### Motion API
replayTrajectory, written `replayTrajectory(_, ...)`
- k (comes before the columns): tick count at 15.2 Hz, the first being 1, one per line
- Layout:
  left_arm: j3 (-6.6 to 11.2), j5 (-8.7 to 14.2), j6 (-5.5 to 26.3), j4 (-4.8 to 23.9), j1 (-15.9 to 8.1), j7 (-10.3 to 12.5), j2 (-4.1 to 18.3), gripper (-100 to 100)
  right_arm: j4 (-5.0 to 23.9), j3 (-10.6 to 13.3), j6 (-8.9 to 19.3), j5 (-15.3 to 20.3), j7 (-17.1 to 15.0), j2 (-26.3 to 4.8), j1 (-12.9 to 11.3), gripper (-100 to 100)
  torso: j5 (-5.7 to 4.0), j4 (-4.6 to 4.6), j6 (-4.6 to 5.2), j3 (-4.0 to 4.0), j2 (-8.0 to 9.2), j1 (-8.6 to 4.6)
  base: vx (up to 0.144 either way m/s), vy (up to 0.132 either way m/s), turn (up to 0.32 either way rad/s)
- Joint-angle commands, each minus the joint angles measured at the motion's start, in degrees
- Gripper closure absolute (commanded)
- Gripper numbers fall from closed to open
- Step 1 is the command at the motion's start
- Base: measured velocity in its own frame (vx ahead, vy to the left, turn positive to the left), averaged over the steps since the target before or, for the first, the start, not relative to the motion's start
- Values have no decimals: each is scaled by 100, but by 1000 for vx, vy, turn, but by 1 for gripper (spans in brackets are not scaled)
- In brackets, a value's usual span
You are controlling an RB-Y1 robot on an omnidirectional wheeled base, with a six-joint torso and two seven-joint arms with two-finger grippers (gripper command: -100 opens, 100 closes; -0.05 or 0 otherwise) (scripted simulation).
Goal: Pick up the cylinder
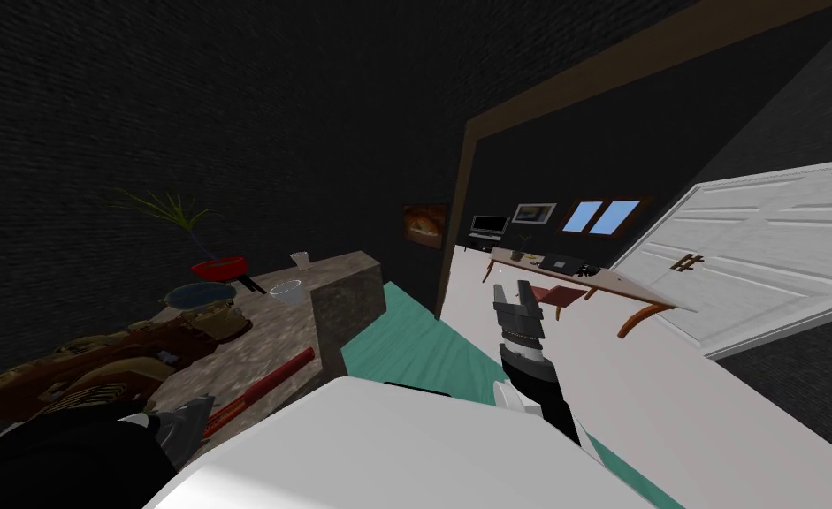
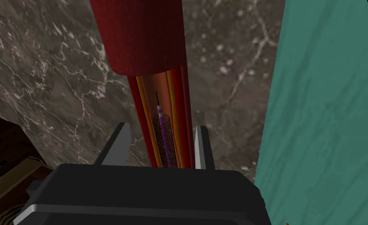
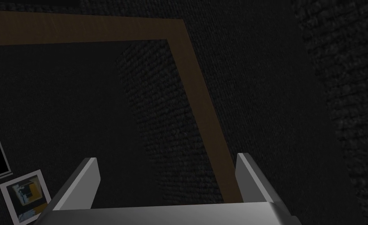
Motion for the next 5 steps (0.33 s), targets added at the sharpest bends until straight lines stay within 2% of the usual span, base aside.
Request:
replayTrajectory(1, 0, 0, 0, 0, 0, 0, 0, 100, 0, 0, 0, 0, 0, 0, 0, 0, 0, 0, 0, 0, 0, 0, 0, 0, 0)
replayTrajectory(2, 67, 65, 127, -189, 94, 36, 6, 100, 0, 0, 0, 0, 0, 0, 0, 0, -1, 0, 0, 0, -1, -1, 9, 0, 9)
replayTrajectory(4, 122, 123, 227, -312, 158, 67, 20, 100, 0, 0, 0, 0, 0, 0, 0, 0, -7, -1, -2, -3, -6, -7, 23, 1, 19)
replayTrajectory(5, 94, 99, 146, -212, 113, 35, 23, 100, 0, 0, 0, 0, 0, 0, 0, 0, -9, -2, -2, -5, -9, -8, 17, 2, 7)
